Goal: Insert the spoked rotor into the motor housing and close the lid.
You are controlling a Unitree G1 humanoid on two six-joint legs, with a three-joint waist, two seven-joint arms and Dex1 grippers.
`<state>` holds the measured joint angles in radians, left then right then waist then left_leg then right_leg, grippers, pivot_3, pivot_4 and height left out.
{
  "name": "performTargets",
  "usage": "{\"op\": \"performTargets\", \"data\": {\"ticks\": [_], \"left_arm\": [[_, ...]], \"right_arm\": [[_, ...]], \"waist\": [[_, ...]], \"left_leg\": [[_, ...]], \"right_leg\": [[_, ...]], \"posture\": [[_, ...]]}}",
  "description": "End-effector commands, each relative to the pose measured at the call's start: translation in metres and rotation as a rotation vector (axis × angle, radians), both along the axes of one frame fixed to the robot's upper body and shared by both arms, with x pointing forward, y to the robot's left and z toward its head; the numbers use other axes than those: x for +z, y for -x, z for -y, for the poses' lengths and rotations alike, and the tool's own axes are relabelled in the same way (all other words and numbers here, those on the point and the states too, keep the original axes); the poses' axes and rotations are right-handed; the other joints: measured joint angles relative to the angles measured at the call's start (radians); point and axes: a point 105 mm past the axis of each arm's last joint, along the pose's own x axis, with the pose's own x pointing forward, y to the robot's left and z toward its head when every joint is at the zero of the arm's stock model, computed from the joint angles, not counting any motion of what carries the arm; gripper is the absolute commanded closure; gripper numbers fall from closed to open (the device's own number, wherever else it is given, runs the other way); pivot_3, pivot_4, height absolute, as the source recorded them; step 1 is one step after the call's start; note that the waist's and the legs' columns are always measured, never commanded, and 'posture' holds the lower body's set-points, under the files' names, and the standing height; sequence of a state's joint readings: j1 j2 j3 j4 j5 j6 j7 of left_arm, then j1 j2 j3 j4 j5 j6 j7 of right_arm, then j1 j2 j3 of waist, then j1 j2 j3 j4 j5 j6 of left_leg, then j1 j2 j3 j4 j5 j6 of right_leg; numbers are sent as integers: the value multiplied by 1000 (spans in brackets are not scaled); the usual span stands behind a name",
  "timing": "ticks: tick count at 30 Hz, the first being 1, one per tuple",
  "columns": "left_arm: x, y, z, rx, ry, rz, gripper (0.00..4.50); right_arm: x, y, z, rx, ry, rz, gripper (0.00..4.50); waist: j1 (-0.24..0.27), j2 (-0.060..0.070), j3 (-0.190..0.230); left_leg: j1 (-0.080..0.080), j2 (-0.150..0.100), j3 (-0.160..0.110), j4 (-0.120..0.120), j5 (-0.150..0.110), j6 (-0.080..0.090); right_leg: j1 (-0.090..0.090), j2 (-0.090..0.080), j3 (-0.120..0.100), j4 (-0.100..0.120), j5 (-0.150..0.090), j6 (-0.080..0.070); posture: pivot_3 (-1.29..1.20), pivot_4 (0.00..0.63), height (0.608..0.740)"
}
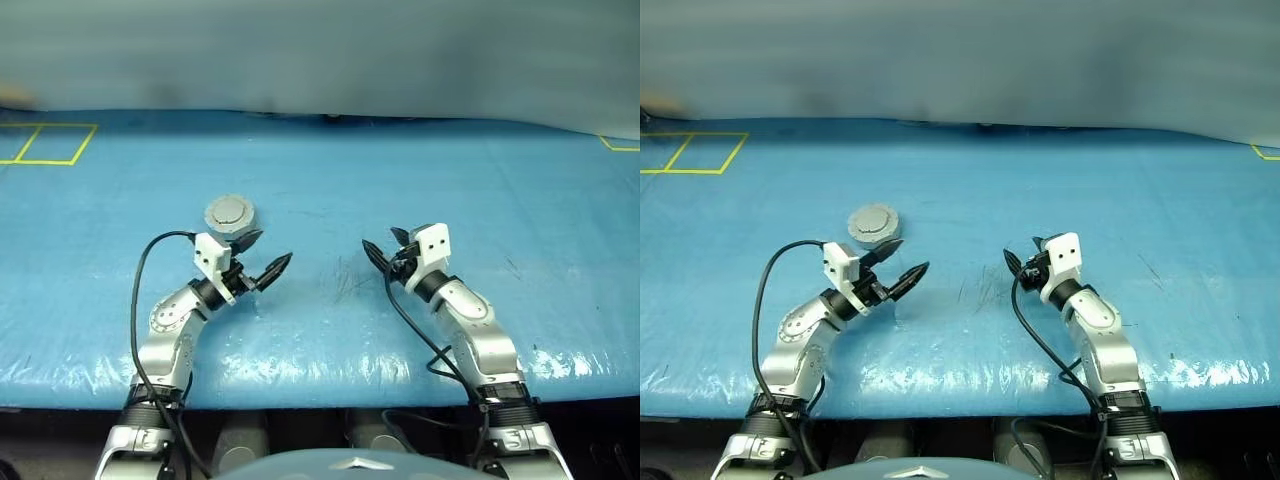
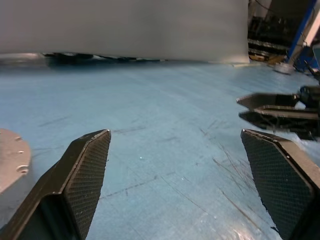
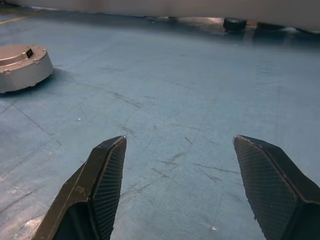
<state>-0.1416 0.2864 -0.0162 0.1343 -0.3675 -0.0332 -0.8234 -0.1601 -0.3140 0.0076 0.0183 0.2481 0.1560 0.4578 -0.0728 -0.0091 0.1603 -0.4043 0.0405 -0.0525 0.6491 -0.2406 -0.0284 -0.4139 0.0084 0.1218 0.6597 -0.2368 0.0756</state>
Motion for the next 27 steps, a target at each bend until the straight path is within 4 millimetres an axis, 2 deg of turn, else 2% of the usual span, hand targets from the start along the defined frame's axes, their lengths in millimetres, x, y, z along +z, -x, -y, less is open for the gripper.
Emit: {"op": "performTargets", "data": {"ticks": [1,3,7,8,27], "left_arm": [[7,-1,3,-37,-34,51,78],[8,-2,2,-35,-50,60,78],[10,-1,0,-44,-63,68,0],[9,0,0,-45,-72,68,0],[-6,9,9,-101,-121,30,0]], "right_arm": [[12,2,1,65,33,54,928],[10,3,2,82,70,53,928],[7,2,9,84,104,44,58],[7,1,10,88,106,42,10],[6,-8,17,2,161,47,10]], "waist": [[1,0,0],[2,0,0],[5,0,0],[5,0,0],[7,0,0]], "left_leg": [[0,0,0,0,0,0],[0,0,0,0,0,0],[0,0,0,0,0,0],[0,0,0,0,0,0],[0,0,0,0,0,0]], "right_leg": [[0,0,0,0,0,0],[0,0,0,0,0,0],[0,0,0,0,0,0],[0,0,0,0,0,0],[0,0,0,0,0,0]], "posture": [[0,150,740],[0,150,740],[0,150,740],[0,150,740],[0,150,740]]}}
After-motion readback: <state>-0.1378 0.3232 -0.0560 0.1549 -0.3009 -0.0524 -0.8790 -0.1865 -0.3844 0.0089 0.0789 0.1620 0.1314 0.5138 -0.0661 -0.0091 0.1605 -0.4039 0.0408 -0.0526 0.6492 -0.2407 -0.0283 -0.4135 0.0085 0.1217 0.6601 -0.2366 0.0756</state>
